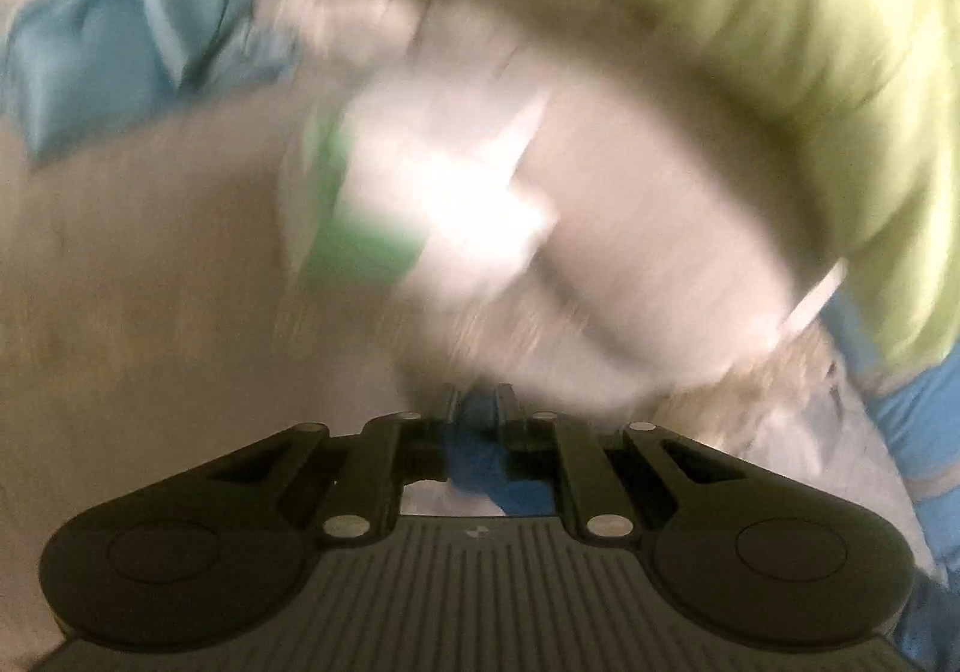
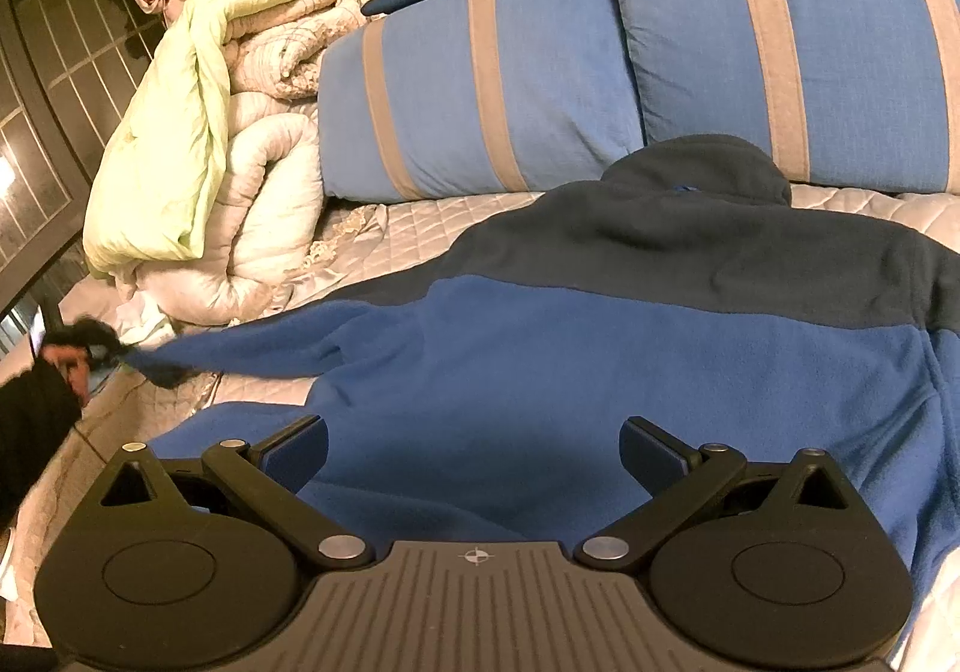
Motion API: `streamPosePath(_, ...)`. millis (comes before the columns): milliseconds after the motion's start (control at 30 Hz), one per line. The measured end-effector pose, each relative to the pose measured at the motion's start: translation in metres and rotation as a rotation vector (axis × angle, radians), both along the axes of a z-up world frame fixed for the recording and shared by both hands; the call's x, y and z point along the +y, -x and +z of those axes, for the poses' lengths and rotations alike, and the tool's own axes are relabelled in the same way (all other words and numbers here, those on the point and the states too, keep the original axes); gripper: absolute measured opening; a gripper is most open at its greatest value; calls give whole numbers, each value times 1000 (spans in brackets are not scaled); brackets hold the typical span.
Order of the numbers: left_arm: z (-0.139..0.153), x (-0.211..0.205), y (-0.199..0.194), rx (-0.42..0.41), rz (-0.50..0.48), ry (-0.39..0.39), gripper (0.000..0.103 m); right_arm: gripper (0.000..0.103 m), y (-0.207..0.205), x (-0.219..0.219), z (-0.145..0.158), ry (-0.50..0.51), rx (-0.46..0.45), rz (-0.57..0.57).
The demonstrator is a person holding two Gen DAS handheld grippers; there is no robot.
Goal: Fold clothes
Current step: 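Pull the held sleeve outward away from the jacket body with the left gripper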
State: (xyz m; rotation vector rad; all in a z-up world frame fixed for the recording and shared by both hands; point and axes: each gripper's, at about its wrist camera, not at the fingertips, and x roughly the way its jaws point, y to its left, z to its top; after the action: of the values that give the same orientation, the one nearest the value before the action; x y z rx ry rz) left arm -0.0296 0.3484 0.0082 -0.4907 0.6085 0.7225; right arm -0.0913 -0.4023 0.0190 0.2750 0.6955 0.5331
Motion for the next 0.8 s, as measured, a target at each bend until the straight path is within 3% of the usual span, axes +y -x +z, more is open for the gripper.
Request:
streamPosePath(33, 16, -4, -3, 4, 38, -98, 0, 103, 0, 0, 0, -1, -1, -1)
streamPosePath(67, 27, -1, -4, -16, 36, -105, 0, 103, 0, 0, 0, -2, -2, -1)
streamPosePath(133, 44, 8, -4, -70, -9, -45, 1, 103, 0, 0, 0, -7, -3, 0)
streamPosePath(267, 55, -9, 4, -105, -126, -80, 3, 103, 0, -2, -1, -16, -4, 5)
streamPosePath(400, 36, -26, 10, -107, -194, -35, 12, 103, 2, -5, -1, -30, -14, 2)
streamPosePath(467, 18, -28, 17, -121, -209, 52, 33, 103, 3, -7, 0, -41, -15, -2)
streamPosePath(667, -38, -25, 54, -219, -173, 313, 40, 103, 1, -8, 0, -51, -10, 3)
streamPosePath(800, -88, -8, 80, -306, -78, 567, 43, 103, 1, -8, 0, -47, -5, 6)
